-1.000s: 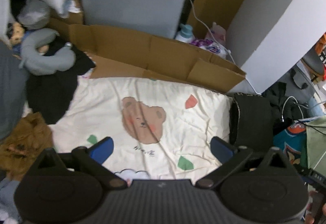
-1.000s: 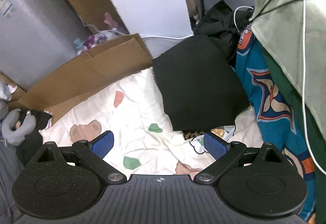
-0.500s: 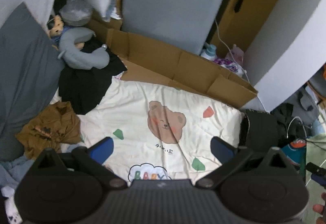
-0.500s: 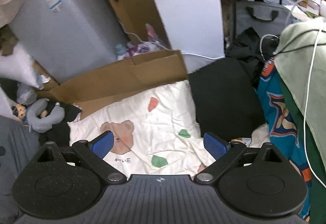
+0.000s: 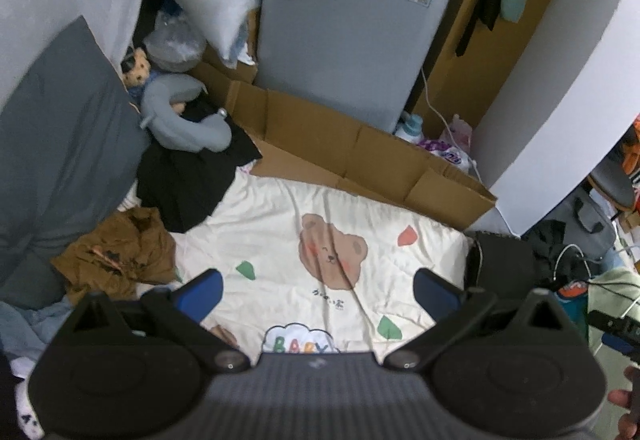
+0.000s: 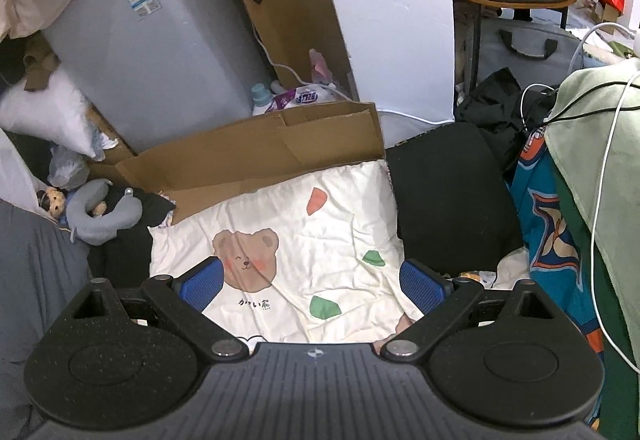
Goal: Fold clothes
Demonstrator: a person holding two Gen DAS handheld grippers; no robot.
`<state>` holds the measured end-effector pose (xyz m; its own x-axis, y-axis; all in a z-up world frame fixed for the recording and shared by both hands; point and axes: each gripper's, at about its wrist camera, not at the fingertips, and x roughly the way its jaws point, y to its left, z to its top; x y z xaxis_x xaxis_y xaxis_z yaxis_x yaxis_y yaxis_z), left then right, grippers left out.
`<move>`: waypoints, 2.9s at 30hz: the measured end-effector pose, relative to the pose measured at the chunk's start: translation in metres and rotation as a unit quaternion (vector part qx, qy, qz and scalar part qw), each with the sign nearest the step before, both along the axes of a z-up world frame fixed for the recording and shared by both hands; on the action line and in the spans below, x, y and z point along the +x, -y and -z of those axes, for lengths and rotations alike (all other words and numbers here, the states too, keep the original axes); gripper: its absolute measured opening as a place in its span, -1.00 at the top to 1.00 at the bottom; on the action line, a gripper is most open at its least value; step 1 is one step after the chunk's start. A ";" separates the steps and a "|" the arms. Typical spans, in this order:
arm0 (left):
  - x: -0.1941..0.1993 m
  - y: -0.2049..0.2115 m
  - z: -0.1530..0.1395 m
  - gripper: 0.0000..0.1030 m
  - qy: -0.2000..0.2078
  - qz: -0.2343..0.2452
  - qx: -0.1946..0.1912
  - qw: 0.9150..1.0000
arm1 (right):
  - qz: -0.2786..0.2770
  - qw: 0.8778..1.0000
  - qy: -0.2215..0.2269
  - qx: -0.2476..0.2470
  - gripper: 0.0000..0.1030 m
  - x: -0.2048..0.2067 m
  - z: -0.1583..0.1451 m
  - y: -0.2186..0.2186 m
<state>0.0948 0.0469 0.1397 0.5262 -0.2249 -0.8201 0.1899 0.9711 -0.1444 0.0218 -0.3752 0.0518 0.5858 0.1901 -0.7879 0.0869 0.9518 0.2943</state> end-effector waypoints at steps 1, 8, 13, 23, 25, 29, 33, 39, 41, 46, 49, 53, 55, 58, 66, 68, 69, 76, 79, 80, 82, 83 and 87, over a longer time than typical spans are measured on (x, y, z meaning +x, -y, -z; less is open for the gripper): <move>-0.003 -0.002 -0.003 -0.99 0.002 -0.001 0.008 1.000 | -0.004 1.000 -0.002 0.005 -0.90 -0.003 -0.001 -0.001; -0.022 -0.022 -0.011 -0.99 0.009 -0.005 0.029 1.000 | -0.030 0.999 0.010 -0.010 -0.90 -0.023 -0.012 -0.016; -0.034 -0.034 -0.010 -0.99 0.007 -0.012 0.024 1.000 | -0.044 0.999 0.011 -0.022 -0.90 -0.033 -0.011 -0.026; -0.064 -0.046 0.000 -0.99 0.011 -0.015 0.036 0.999 | -0.079 0.996 0.027 -0.020 -0.90 -0.054 -0.007 -0.047; -0.070 -0.047 0.006 -0.99 0.012 -0.019 0.032 0.999 | -0.099 0.995 0.024 -0.008 -0.90 -0.056 -0.004 -0.051; -0.078 -0.041 0.017 -0.99 0.012 -0.018 0.034 0.999 | -0.103 0.994 0.020 -0.017 -0.90 -0.058 0.001 -0.055; -0.083 -0.032 0.026 -0.99 0.010 -0.017 0.036 0.999 | -0.101 0.995 0.014 -0.016 -0.90 -0.058 0.007 -0.055; -0.086 -0.022 0.040 -0.99 0.005 -0.029 0.040 0.999 | -0.111 0.994 0.007 -0.019 -0.90 -0.055 0.015 -0.059; -0.085 -0.018 0.046 -0.99 0.005 -0.031 0.039 0.999 | -0.115 0.993 0.005 -0.025 -0.90 -0.054 0.018 -0.062; -0.081 -0.001 0.057 -0.99 0.007 -0.031 0.046 0.998 | -0.125 0.992 0.002 -0.031 -0.90 -0.052 0.026 -0.068; -0.082 0.008 0.062 -0.99 0.010 -0.031 0.043 0.999 | -0.131 0.991 0.002 -0.030 -0.90 -0.051 0.029 -0.070; -0.083 0.017 0.069 -0.99 0.006 -0.025 0.044 0.999 | -0.142 0.989 -0.002 -0.043 -0.90 -0.052 0.030 -0.075; -0.084 0.022 0.073 -0.99 0.006 -0.024 0.046 0.999 | -0.145 0.988 -0.002 -0.051 -0.90 -0.054 0.031 -0.077; -0.086 0.025 0.076 -0.99 0.002 -0.022 0.043 0.999 | -0.145 0.988 -0.003 -0.053 -0.90 -0.056 0.031 -0.078; -0.098 0.026 0.087 -0.99 0.004 -0.026 0.051 0.998 | -0.163 0.985 -0.012 -0.055 -0.90 -0.065 0.034 -0.081; -0.100 0.026 0.089 -0.99 0.002 -0.031 0.051 0.998 | -0.173 0.983 -0.014 -0.063 -0.90 -0.066 0.034 -0.084; -0.101 0.026 0.090 -0.99 0.002 -0.032 0.051 0.998 | -0.176 0.982 -0.015 -0.065 -0.90 -0.067 0.034 -0.085; -0.105 0.025 0.103 -0.99 -0.010 -0.043 0.045 0.998 | -0.190 0.980 -0.019 -0.059 -0.90 -0.069 0.035 -0.086; -0.107 0.025 0.110 -0.99 -0.010 -0.046 0.052 0.998 | -0.191 0.980 -0.018 -0.055 -0.90 -0.068 0.036 -0.086; -0.107 0.025 0.111 -0.99 -0.010 -0.047 0.052 0.997 | -0.193 0.980 -0.018 -0.054 -0.90 -0.068 0.036 -0.086; -0.107 0.025 0.114 -0.99 -0.010 -0.049 0.052 0.997 | -0.194 0.979 -0.018 -0.054 -0.90 -0.067 0.036 -0.088; -0.107 0.024 0.115 -0.99 -0.008 -0.050 0.051 0.997 | -0.195 0.979 -0.018 -0.054 -0.90 -0.066 0.037 -0.088; -0.108 0.024 0.116 -0.99 -0.001 -0.055 0.054 0.997 | -0.196 0.979 -0.018 -0.053 -0.90 -0.064 0.037 -0.090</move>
<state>-0.0128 0.0224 0.0236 0.5419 -0.0766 -0.8370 0.0807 0.9960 -0.0390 -0.0424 -0.2855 0.0149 0.4548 0.3113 -0.8344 -0.2831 0.9389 0.1960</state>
